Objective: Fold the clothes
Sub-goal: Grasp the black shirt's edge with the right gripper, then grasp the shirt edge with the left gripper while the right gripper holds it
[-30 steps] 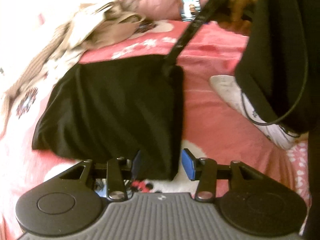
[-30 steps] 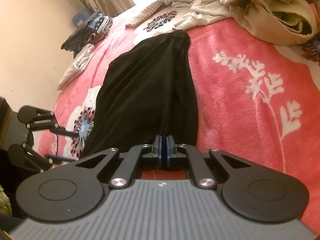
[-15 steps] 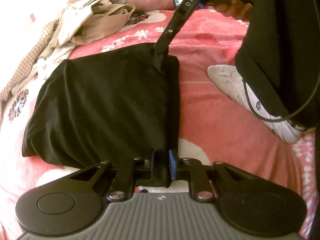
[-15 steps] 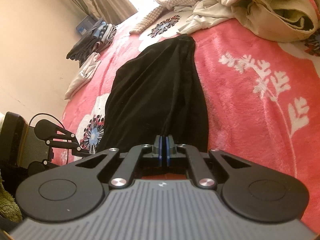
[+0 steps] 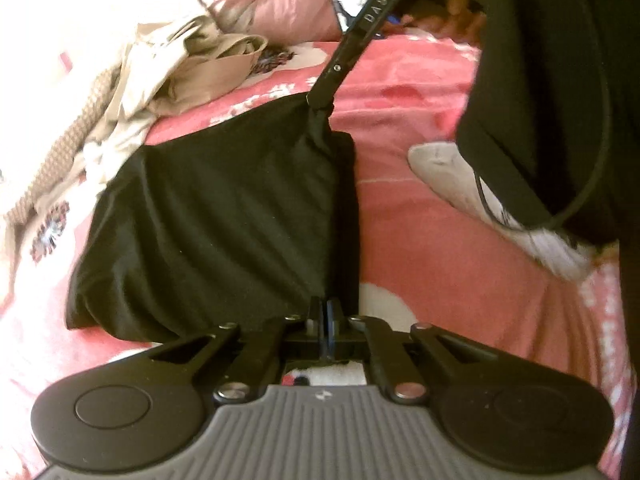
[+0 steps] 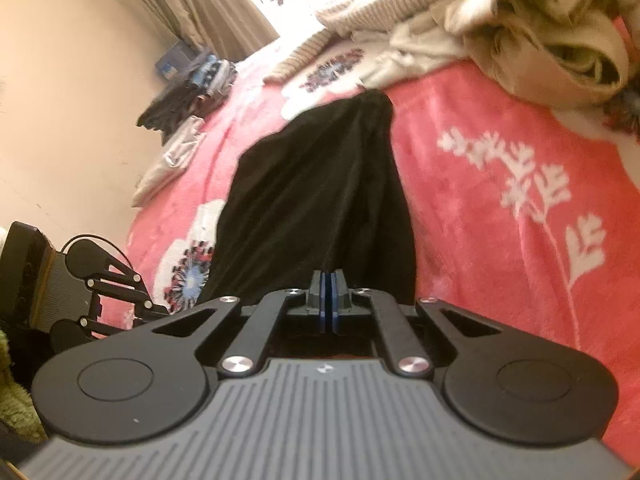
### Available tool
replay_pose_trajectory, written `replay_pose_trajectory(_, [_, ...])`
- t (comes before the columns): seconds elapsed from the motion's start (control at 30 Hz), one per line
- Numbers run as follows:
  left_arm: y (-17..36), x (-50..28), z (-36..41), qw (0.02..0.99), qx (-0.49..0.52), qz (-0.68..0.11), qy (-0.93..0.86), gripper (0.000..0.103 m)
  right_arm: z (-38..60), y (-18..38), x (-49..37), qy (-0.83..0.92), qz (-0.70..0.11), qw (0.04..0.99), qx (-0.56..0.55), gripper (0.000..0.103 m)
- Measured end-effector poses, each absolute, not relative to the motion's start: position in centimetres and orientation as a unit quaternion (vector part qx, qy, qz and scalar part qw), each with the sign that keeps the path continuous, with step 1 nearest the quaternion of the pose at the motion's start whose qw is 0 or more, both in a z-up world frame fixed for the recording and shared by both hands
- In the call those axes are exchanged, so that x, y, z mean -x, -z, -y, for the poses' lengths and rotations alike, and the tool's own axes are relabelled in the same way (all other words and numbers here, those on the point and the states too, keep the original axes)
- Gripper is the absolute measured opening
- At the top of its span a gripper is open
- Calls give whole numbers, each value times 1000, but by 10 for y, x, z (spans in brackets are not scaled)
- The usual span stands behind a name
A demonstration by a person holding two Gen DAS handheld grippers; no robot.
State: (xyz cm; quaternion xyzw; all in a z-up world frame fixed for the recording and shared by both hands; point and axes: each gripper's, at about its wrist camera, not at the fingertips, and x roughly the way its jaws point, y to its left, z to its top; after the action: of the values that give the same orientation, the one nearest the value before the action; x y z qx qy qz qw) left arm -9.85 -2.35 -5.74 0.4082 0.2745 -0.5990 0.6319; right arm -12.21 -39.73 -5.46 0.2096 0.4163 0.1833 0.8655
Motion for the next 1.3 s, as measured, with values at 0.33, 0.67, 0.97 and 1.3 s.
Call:
replay_pose_trajectory(0.33, [56, 99, 30, 619, -407, -274, 614, 2, 403, 64, 129, -162, -442, 864, -177, 1])
replay_pose_trajectory(0.67, [83, 101, 38, 605, -422, -303, 603, 20, 396, 101, 134, -142, -481, 855, -128, 1])
replay_pose_trajectory(0.97, [61, 51, 13, 632, -249, -454, 577, 48, 430, 77, 131, -158, -459, 843, -232, 21])
replay_pose_trajectory(1.3, [84, -8, -7, 640, -60, -598, 479, 50, 432, 101, 95, -157, -455, 816, -319, 30])
